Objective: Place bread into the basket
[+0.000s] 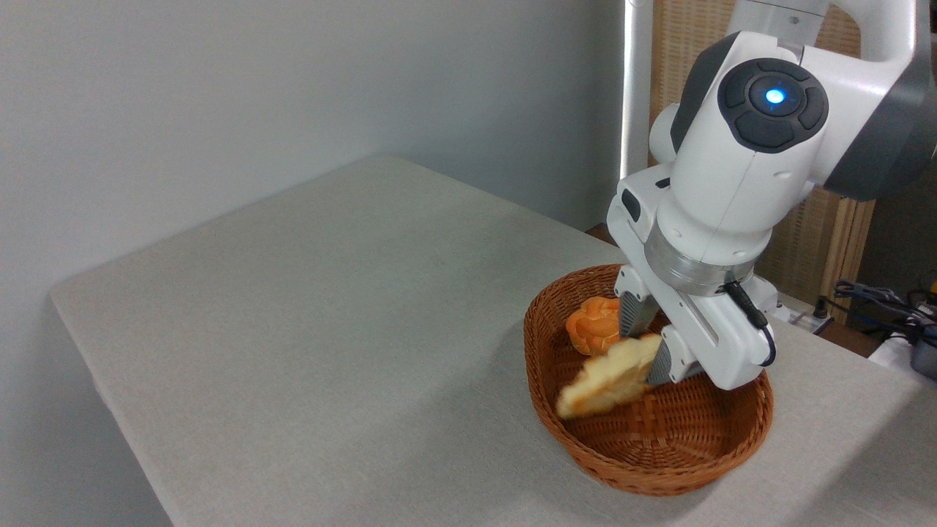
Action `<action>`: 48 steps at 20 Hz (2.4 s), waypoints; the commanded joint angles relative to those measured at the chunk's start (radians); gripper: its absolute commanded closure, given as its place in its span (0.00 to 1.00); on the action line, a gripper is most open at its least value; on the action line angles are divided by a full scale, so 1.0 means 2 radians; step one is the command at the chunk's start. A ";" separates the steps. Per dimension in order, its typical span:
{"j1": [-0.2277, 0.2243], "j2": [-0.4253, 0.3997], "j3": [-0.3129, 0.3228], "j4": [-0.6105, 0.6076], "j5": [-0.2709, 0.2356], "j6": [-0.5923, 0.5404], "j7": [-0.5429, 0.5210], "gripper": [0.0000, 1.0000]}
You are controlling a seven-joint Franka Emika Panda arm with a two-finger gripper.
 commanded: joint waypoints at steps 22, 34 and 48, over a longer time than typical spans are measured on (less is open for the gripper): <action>-0.001 0.009 -0.177 0.156 -0.016 0.024 -0.241 0.00; 0.057 0.157 -0.328 0.336 0.024 -0.045 -0.437 0.00; 0.057 0.155 -0.307 0.337 0.025 -0.053 -0.431 0.00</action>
